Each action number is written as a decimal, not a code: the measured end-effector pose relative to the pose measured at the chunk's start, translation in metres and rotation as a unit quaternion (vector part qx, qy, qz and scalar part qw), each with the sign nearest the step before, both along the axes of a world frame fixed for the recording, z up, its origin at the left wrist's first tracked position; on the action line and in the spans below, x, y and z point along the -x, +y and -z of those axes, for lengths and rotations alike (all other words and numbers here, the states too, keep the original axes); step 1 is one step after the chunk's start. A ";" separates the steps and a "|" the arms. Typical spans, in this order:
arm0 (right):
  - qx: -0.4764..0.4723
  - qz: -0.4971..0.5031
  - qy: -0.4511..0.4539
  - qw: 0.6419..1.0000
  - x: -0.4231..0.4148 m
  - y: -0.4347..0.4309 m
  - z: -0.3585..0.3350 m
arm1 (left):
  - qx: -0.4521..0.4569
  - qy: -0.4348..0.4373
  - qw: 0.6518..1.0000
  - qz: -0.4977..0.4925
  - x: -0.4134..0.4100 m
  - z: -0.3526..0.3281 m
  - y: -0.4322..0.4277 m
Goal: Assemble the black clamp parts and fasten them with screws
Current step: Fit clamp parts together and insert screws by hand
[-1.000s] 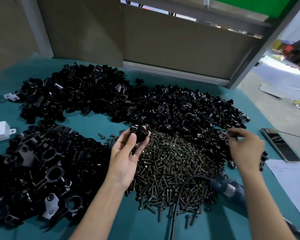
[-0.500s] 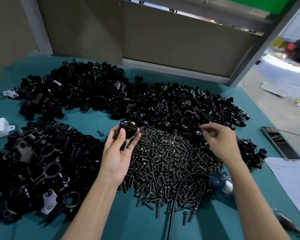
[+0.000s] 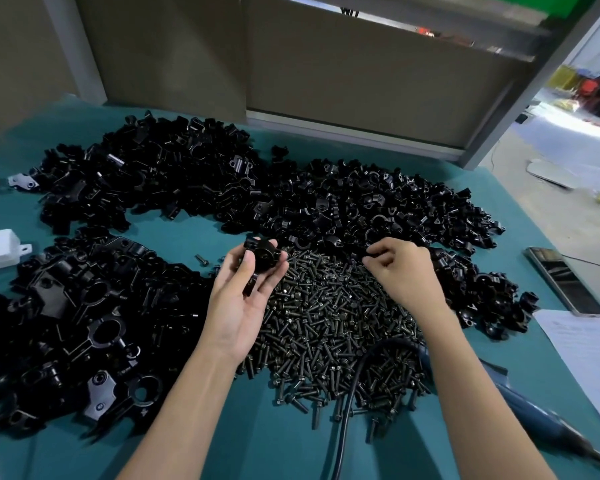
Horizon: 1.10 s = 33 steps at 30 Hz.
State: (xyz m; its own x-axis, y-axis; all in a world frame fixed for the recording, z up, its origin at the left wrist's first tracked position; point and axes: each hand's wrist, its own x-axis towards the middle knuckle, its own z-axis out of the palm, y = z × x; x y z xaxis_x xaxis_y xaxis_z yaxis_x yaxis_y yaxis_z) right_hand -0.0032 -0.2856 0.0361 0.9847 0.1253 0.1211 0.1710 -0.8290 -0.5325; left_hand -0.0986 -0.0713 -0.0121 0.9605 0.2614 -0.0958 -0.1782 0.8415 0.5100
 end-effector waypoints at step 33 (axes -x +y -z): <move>-0.261 -0.089 0.101 0.956 0.024 0.026 -0.008 | -0.035 -0.015 0.999 0.015 0.002 0.000 -0.001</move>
